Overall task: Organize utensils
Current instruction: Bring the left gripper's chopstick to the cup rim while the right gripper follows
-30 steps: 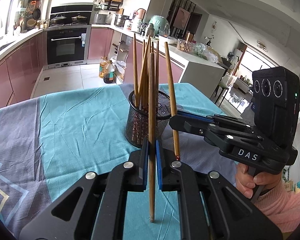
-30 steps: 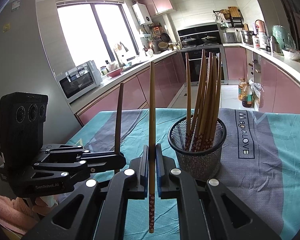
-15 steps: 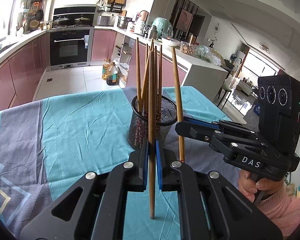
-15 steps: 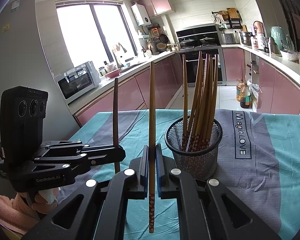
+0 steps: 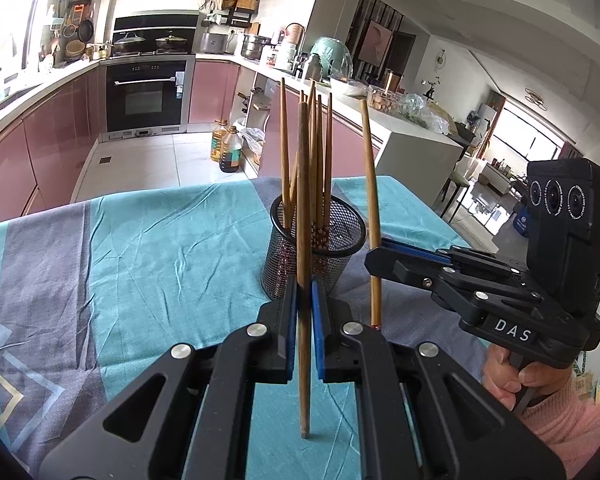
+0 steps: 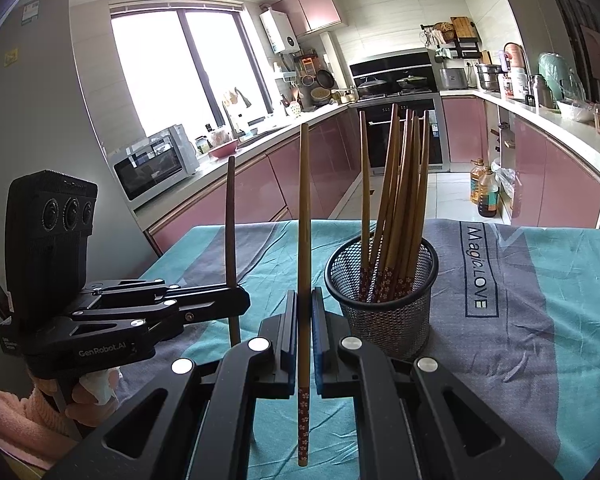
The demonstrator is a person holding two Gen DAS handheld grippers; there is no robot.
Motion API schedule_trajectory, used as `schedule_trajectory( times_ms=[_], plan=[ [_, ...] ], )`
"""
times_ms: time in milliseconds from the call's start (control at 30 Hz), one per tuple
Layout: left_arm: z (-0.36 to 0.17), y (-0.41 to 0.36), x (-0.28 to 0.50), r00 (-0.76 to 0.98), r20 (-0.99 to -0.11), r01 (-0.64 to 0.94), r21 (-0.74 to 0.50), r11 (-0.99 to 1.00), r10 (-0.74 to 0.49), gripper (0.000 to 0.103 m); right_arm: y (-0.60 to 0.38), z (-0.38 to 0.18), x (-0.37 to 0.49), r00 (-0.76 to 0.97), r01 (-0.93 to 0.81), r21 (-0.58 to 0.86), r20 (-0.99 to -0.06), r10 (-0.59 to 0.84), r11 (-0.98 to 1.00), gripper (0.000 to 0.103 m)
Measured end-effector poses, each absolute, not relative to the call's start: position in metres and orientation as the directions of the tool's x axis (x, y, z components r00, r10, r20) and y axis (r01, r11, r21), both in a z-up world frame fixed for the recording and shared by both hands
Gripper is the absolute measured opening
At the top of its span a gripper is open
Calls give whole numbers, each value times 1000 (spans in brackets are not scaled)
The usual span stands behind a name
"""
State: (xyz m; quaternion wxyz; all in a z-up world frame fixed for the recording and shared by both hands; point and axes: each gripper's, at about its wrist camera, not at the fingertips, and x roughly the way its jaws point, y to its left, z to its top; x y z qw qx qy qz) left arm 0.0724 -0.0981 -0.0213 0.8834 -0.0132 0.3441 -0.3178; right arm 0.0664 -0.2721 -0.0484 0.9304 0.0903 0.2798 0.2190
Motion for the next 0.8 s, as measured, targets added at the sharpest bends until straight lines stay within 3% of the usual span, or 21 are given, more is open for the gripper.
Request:
schedule_trajectory(
  times_ms=[800],
  plan=[
    [-14, -103, 75, 588, -585, 545, -225, 808, -559, 7, -282, -41, 64, 767, -344, 291, -461, 446, 893, 6]
  ],
)
